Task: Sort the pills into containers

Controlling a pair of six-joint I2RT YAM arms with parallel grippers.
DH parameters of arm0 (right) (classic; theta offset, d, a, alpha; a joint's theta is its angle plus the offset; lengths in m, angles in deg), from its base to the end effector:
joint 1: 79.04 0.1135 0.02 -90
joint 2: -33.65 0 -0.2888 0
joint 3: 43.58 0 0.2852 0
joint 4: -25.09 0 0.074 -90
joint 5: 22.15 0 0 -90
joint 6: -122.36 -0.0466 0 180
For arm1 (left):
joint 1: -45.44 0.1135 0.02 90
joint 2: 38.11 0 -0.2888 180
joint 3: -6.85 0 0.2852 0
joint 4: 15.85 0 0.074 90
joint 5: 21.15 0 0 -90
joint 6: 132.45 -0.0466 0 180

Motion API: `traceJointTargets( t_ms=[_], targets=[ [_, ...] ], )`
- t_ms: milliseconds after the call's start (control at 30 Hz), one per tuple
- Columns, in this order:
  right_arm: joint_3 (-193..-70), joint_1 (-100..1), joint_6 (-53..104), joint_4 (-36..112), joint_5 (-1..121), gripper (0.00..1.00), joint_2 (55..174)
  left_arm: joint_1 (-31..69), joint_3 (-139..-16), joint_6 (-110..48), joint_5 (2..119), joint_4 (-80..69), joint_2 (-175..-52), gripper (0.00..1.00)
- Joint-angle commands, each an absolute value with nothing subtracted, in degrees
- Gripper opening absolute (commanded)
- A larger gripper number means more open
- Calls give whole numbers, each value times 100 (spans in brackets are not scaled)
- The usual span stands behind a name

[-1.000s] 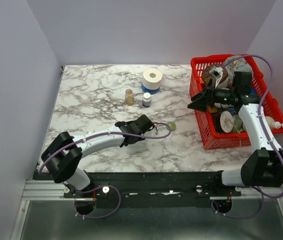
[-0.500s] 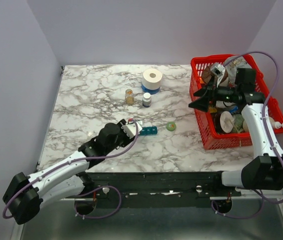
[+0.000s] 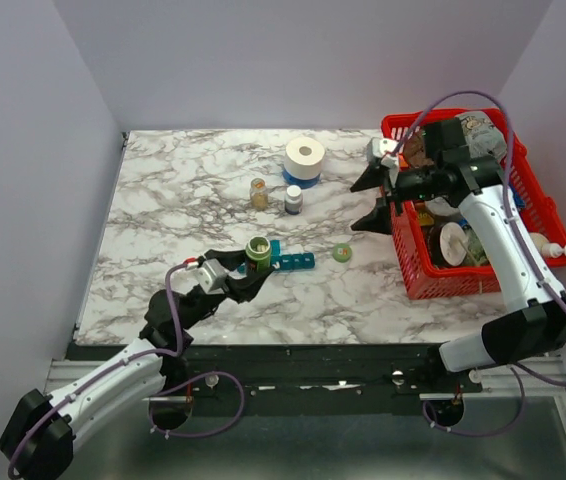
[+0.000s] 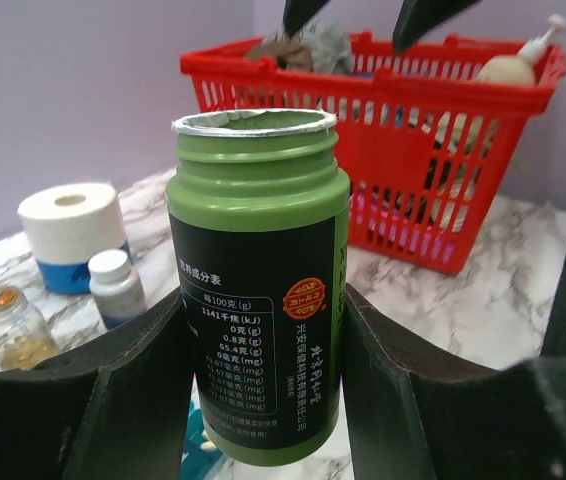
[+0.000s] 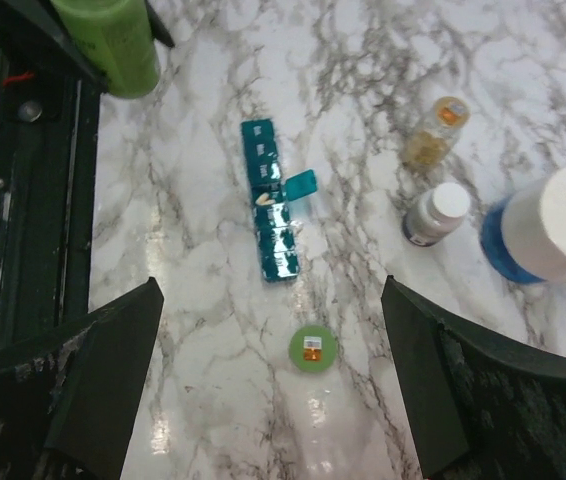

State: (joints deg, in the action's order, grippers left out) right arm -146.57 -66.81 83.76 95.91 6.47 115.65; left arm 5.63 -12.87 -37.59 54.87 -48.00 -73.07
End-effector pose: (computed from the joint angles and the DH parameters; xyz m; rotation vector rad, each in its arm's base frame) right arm 0.2926 0.1053 0.4280 -1.4281 1.4758 0.8763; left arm 0.1253 -0.1191 0.2387 0.6007 1.1858 -0.8211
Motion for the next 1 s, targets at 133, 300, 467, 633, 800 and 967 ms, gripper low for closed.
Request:
traceJointTargets(
  t_ms=[133,300,467,633,800,967],
  targets=[
    [-14046,-5716,9423,9427,2106,100,11767,651,-1135,-2987,5092,-5877,-6414,0],
    [-13247,-5145,9679,8725,3487,100,11969,598,-1908,-3927,5356,-3283,-5666,0],
    [-12868,-5021,9302,7848,4130,100,12460,598,-2858,-5533,5145,-982,-5508,0],
    [-12920,-4933,9178,7441,4911,100,13085,598,-2658,-5924,5188,-599,-5349,0],
    [-13026,-4915,9222,7406,5194,100,13551,607,-2542,-6082,5249,-415,-5191,0],
    [-12991,-4915,9178,7388,5352,100,13877,607,-2454,-6099,5022,-485,-5208,0]
  ],
)
